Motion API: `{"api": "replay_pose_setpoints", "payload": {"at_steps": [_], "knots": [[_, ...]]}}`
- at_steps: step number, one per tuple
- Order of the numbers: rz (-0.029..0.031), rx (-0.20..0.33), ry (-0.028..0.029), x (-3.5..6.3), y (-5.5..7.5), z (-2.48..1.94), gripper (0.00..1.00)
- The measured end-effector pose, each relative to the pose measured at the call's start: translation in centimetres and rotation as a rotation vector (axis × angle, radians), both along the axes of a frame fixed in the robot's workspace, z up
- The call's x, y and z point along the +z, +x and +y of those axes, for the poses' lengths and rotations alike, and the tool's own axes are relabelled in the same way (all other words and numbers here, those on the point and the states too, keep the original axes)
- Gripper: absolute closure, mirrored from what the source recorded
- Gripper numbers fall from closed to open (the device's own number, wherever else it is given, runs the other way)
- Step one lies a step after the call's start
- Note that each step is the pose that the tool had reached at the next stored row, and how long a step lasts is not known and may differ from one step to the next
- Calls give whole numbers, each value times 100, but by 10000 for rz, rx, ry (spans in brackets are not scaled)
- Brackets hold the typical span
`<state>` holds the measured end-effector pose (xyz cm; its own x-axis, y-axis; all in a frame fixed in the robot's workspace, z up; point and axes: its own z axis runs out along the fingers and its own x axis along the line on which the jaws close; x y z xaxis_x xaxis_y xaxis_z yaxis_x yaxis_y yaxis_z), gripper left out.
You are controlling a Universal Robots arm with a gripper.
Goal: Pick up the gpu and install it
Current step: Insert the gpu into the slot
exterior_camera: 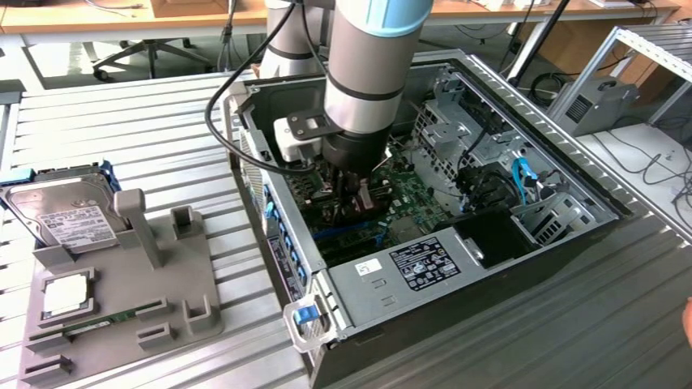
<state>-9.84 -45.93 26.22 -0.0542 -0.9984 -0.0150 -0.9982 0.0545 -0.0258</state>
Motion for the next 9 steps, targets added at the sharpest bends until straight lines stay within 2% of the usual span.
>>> {"api": "replay_pose_setpoints", "payload": {"at_steps": [9], "knots": [[1, -1, -2, -39, 0, 0, 73]]}}
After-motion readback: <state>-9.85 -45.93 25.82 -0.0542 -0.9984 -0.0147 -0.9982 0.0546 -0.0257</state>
